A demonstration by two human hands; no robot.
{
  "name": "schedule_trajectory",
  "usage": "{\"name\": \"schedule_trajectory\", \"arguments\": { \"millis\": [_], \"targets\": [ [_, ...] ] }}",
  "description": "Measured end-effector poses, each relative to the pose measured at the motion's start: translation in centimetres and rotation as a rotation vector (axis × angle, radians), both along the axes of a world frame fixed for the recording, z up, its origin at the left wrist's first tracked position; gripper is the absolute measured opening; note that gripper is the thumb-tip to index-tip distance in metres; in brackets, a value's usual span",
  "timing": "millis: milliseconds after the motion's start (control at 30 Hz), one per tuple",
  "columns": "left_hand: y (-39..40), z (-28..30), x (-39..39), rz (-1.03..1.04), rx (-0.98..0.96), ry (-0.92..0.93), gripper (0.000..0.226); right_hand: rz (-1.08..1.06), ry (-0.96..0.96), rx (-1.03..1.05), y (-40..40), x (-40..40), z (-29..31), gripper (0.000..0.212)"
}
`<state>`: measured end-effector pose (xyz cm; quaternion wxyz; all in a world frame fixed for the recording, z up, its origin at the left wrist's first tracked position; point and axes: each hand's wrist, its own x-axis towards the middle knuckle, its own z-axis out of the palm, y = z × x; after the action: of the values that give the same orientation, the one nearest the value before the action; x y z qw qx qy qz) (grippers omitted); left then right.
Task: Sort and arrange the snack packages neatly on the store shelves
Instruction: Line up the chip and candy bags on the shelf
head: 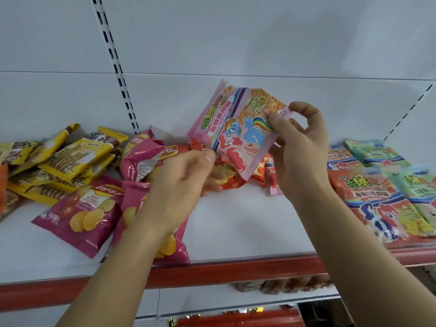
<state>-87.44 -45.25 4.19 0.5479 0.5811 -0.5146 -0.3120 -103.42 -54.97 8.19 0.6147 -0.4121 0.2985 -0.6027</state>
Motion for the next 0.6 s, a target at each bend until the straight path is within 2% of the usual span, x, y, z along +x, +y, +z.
{"name": "schedule_trajectory", "arguments": {
  "millis": [100, 167, 300, 367, 467, 533, 600],
  "targets": [
    [-1.1, 0.8, -1.7, -0.035, 0.085, 0.393, 0.038, 0.038, -0.005, 0.026, 0.7, -0.6, -1.3, 0.031],
    [-1.9, 1.0, -2.5, -0.009, 0.048, 0.505, 0.035, 0.036, 0.077, 0.042, 0.9, -1.4, -2.0, 0.032],
    [-3.1, 0.6, -2.9, 0.049, 0.021, 0.394, 0.046, 0.048, 0.275, 0.072, 0.1, -3.2, -2.4, 0.029],
    [-3.2, 0.3, -3.1, 0.020, -0.010, 0.341, 0.048, 0.091, 0.272, 0.167, -1.0, -4.4, -2.1, 0.024],
    [-2.9, -0.1, -3.5, -0.112, -0.011, 0.277, 0.048, 0.193, 0.252, 0.332, -3.2, -5.5, -1.0, 0.034],
    [-2.7, -0.3, -3.9, -0.197, 0.010, 0.184, 0.049, 0.179, 0.304, 0.296, -4.1, -5.9, -0.4, 0.029],
    [-2.6, -0.3, -4.3, -0.207, 0.019, 0.127, 0.048, 0.111, 0.385, 0.192, -4.9, -6.3, -0.1, 0.016]
  ]
}}
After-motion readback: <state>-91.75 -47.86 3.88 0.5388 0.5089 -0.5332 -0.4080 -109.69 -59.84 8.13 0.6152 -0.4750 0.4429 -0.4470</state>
